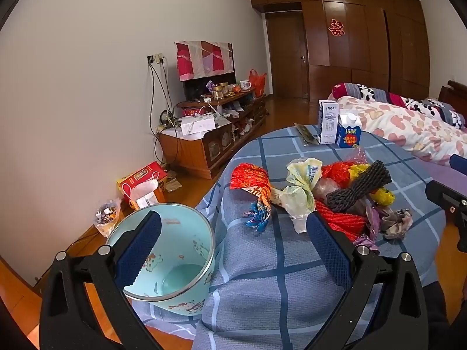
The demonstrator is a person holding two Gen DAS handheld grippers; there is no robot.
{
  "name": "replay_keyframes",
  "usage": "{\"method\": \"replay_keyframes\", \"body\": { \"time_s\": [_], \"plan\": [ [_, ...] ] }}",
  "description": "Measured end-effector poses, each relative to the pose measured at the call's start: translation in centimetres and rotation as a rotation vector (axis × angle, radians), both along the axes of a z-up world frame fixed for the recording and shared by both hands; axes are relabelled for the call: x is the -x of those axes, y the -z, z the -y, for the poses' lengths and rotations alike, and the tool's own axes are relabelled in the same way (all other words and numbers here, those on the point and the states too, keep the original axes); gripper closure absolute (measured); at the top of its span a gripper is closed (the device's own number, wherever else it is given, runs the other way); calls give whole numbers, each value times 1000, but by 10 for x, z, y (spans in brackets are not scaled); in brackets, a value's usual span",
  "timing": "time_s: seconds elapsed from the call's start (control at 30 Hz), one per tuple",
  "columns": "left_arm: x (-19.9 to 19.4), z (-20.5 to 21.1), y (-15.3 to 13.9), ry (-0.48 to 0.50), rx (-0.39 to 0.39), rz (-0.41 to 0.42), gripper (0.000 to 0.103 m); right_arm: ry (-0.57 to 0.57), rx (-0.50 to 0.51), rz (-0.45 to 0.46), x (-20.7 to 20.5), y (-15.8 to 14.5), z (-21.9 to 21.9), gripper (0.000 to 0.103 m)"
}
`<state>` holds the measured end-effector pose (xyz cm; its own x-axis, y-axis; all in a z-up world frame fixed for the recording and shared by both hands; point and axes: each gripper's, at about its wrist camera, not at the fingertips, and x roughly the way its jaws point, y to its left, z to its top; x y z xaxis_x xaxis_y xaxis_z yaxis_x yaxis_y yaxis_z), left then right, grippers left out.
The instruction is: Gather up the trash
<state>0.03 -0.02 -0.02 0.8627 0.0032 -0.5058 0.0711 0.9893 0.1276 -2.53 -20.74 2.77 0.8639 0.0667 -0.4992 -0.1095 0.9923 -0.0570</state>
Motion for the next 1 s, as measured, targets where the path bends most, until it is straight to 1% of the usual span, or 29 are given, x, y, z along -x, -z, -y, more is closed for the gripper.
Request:
{"method": "replay_keyframes", "body": {
  "time_s": [0.27, 0.33, 0.6, 1.0],
  "plan": [
    [-3, 4, 2, 0, -4, -7, 6, -5, -2, -8, -2, 2, -2, 5],
    [0, -1, 0, -1, 7, 1, 6, -6, -4, -7, -1, 2, -1, 5],
    [-2, -7, -4, -2, 5, 0, 6, -7, -9, -14, -1, 5, -1, 5],
    [-2, -9, -3, -3, 4, -4, 6, -7, -9, -19, -2, 7, -2, 5]
  ]
}}
